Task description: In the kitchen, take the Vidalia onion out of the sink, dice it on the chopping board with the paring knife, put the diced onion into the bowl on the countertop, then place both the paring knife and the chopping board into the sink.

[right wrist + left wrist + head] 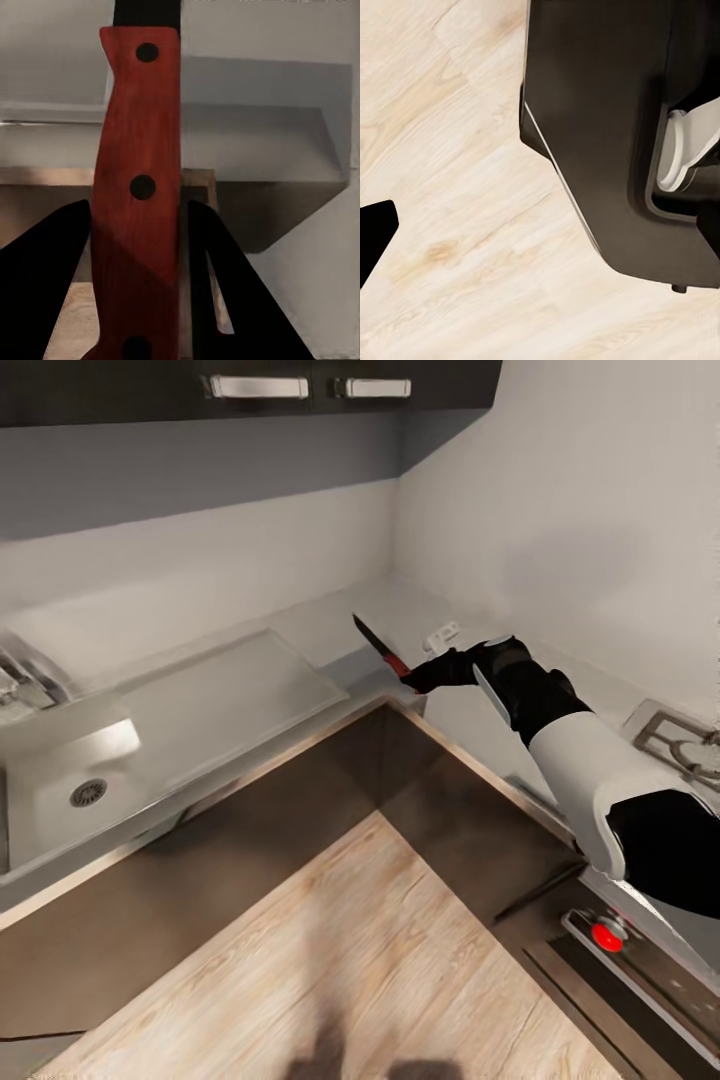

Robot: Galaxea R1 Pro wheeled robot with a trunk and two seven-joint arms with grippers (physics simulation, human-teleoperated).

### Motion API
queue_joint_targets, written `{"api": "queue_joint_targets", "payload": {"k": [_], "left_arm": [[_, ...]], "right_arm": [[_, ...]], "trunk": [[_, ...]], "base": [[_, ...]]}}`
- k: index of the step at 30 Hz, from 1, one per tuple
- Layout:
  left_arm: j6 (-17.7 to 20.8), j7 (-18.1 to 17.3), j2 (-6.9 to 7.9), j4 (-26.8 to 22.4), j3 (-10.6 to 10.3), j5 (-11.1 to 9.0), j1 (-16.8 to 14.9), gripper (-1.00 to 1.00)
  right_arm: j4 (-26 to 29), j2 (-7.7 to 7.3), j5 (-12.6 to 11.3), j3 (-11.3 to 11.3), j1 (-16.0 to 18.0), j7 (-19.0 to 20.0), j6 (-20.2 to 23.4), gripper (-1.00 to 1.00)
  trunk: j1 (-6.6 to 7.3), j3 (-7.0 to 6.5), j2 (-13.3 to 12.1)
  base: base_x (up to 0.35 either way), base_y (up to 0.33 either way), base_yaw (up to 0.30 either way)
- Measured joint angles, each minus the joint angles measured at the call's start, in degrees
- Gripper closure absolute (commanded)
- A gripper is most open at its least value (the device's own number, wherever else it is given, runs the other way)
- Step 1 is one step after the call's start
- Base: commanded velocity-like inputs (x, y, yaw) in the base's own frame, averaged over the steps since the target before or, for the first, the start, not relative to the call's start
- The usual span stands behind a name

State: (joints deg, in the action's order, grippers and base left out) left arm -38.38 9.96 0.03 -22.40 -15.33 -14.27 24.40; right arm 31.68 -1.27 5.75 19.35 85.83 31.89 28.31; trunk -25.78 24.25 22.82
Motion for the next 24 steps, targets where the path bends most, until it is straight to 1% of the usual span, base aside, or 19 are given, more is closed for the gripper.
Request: {"api": "queue_joint_targets", "payload": {"k": [5, 8, 11, 14, 15, 17, 19, 22, 24], "left_arm": [[0.00, 0.01, 0.01, -0.08, 0.00, -0.01, -0.01, -1.00], [0.00, 0.01, 0.01, -0.09, 0.00, -0.01, 0.00, -1.00], [0.00, 0.01, 0.01, -0.26, 0.00, 0.00, 0.00, -1.00], [0.04, 0.01, 0.00, -0.48, 0.00, 0.00, -0.08, -1.00], [0.02, 0.00, 0.01, -0.53, 0.00, -0.01, -0.11, -1.00], [0.02, 0.01, 0.01, -0.54, 0.00, -0.01, -0.17, -1.00], [0.03, 0.00, 0.01, -0.54, 0.03, -0.01, -0.18, -1.00], [0.01, 0.00, 0.01, -0.53, 0.07, 0.00, -0.11, -1.00], [0.00, 0.00, 0.01, -0.53, 0.08, -0.01, -0.08, -1.00]], "right_arm": [[-0.04, 0.32, 0.00, 0.00, -0.08, -0.17, -0.01, 1.00], [-0.05, 0.47, 0.05, 0.03, -1.03, -0.47, -0.08, 1.00], [-0.03, 0.66, 0.02, 0.02, -1.68, -2.28, -0.35, 1.00], [0.66, 1.28, -0.40, 0.14, -4.45, -6.35, -1.54, 1.00], [0.80, 1.76, -0.77, 0.17, -5.36, -8.08, -2.97, 1.00], [0.94, 3.91, -1.56, 0.13, -7.57, -13.10, -7.91, 1.00], [0.99, 5.59, -1.95, 0.15, -9.62, -17.16, -11.16, 1.00], [1.42, 6.82, -2.41, 0.11, -11.35, -19.36, -12.98, 1.00], [3.15, 7.28, -3.30, 0.09, -13.40, -20.06, -14.22, 1.00]], "trunk": [[0.00, -0.45, 0.00], [0.00, -0.72, -0.01], [0.00, -0.99, -0.01], [0.00, -1.26, -0.01], [0.00, -1.35, -0.01], [0.00, -1.53, -0.01], [0.00, -1.71, -0.01], [0.00, -1.98, -0.01], [0.00, -2.16, -0.01]], "base": [[-0.310, 0.130, 0.000], [-0.310, 0.142, 0.000], [-0.310, 0.143, 0.000], [-0.310, 0.138, 0.000], [-0.310, 0.131, 0.000], [-0.310, 0.128, 0.000], [-0.310, 0.126, 0.000], [-0.310, 0.116, 0.000], [-0.282, 0.076, 0.000]]}}
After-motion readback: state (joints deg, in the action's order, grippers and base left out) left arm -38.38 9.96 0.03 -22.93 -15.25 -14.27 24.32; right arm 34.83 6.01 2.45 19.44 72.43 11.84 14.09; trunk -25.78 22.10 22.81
